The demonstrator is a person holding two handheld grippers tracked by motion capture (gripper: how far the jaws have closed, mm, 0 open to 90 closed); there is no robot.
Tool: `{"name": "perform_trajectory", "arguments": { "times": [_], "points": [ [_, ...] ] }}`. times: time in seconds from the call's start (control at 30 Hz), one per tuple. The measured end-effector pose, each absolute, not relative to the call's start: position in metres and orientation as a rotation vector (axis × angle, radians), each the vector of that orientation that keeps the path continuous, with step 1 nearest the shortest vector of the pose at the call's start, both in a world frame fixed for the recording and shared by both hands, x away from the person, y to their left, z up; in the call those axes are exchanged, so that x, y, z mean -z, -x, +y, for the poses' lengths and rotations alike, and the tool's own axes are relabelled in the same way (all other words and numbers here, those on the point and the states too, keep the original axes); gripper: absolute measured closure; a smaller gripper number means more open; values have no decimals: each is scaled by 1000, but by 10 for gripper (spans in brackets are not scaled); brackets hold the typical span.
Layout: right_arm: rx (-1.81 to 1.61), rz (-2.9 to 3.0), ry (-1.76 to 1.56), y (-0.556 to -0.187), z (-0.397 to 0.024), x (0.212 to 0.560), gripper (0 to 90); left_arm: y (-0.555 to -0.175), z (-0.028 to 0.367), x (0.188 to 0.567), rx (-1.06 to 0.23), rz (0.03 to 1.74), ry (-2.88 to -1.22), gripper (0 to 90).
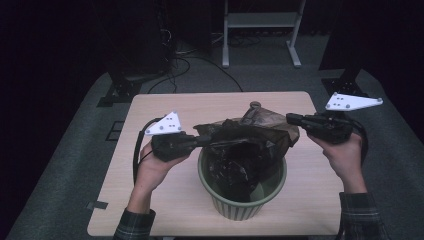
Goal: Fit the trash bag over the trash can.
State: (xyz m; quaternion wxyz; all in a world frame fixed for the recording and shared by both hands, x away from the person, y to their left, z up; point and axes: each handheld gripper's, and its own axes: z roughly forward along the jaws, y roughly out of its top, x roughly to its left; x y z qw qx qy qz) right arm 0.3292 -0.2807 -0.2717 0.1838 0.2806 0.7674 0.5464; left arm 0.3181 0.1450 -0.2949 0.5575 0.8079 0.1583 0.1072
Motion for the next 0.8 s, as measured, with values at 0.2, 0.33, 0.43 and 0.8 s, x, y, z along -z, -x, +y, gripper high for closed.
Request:
{"name": "perform_trajectory", "arguments": {
  "times": [0.2, 0.33, 0.43, 0.8],
  "points": [
    [-1508, 2136, -839, -320, -297, 280, 900, -303, 167, 294, -278, 394, -1899, 896],
    [-1487, 2119, -870, -314, -308, 285, 900, -295, 181, 298, -282, 414, -1902, 896],
    [-1474, 2104, -887, -308, -318, 288, 900, -291, 190, 300, -290, 431, -1904, 896],
    [-1439, 2137, -910, -294, -319, 306, 900, -272, 189, 317, -239, 418, -1936, 895]
  ]
}}
